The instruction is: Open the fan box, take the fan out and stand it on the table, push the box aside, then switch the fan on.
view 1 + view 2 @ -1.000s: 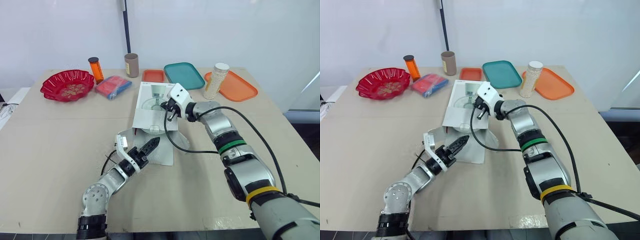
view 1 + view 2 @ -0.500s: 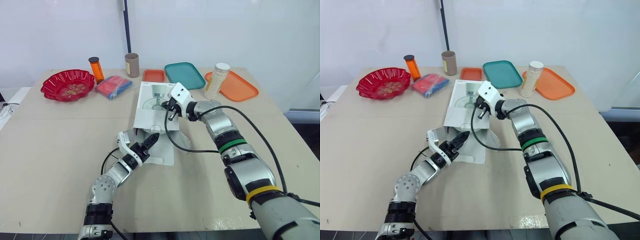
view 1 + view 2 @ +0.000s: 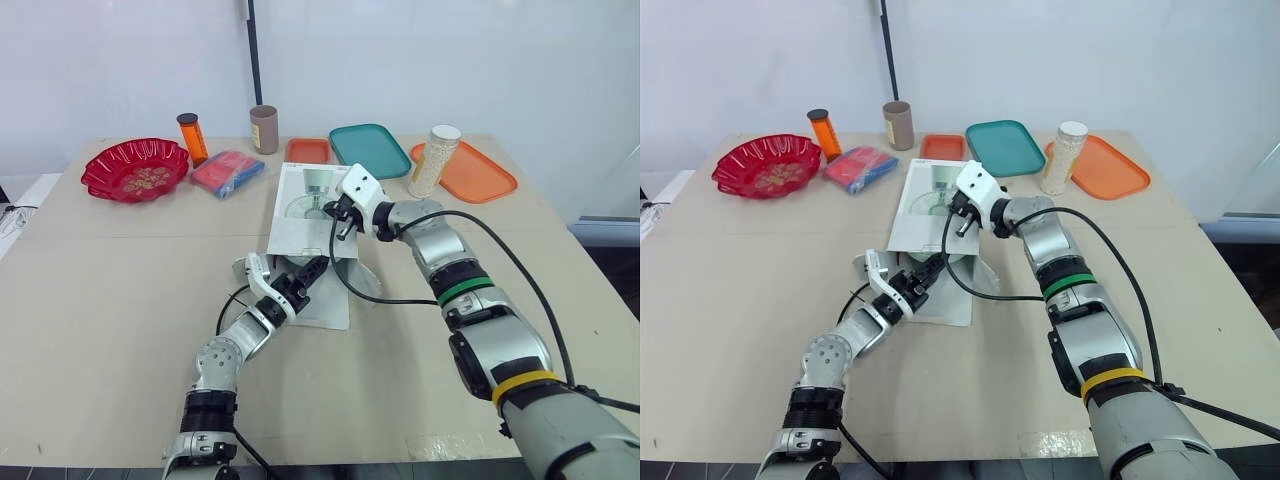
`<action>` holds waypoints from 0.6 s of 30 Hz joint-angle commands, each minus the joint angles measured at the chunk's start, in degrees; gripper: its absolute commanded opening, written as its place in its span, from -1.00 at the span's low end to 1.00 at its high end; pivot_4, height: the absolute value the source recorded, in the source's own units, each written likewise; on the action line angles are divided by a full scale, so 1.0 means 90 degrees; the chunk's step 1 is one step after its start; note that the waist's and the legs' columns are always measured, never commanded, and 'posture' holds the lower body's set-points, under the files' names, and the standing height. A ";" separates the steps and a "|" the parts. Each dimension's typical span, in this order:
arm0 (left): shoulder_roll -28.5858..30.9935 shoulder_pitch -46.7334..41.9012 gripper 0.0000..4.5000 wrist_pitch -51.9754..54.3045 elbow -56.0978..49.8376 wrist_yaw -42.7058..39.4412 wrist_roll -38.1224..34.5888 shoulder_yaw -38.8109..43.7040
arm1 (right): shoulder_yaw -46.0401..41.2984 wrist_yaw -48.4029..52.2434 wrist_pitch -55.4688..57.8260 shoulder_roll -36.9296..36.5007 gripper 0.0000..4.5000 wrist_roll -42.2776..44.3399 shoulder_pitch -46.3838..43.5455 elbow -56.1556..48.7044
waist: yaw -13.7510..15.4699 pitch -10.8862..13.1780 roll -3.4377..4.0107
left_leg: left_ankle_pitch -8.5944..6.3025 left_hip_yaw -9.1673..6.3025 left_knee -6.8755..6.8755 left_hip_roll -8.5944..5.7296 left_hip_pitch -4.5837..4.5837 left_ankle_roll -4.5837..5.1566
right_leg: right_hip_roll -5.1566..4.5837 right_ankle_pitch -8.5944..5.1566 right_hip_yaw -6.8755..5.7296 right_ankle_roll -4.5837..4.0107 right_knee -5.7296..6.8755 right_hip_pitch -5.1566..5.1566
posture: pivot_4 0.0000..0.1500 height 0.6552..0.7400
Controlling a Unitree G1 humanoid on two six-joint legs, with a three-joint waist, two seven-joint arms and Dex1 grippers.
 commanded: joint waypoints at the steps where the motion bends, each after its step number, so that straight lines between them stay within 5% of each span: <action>1: -0.0365 -0.0056 0.55 -0.0104 -0.0095 -0.0088 -0.0082 0.0008 | 0.0085 0.0002 0.0150 -0.0044 -1.00 -0.0218 0.0149 0.0202 | 0.0000 0.0000 0.0000 | 0.0000 0.0000 0.0000 0.0000 0.0000 0.0000 | 0.0000 0.0000 0.0000 0.0000 0.0000 0.0000 | 1.00 1.00; 5: -0.0443 -0.0058 0.55 -0.0108 -0.0039 -0.0030 -0.0199 0.0129 | 0.0093 0.0002 0.0146 -0.0064 -1.00 -0.0237 0.0159 0.0199 | 0.0000 0.0001 0.0000 | 0.0000 0.0000 0.0000 0.0000 0.0000 0.0000 | 0.0000 0.0000 0.0000 0.0000 -0.0001 0.0000 | 1.00 1.00; 12: -0.0542 -0.0065 -0.36 -0.0048 0.0073 0.0236 -0.0246 0.0343 | 0.0065 0.0029 0.0177 -0.0091 -1.00 -0.0271 0.0225 0.0122 | 0.0002 0.0001 0.0000 | 0.0000 -0.0002 0.0000 0.0000 -0.0002 -0.0001 | 0.0000 0.0001 -0.0001 0.0001 -0.0004 0.0000 | 1.00 1.00; 18: -0.0547 -0.0056 -0.38 0.0072 0.0052 0.0308 -0.0397 0.0408 | 0.0025 0.0037 0.0208 -0.0089 -1.00 -0.0296 0.0274 0.0073 | -0.0001 0.0001 0.0000 | 0.0001 -0.0001 -0.0002 0.0001 -0.0002 -0.0002 | 0.0001 0.0001 -0.0001 0.0002 -0.0006 0.0000 | 1.00 1.00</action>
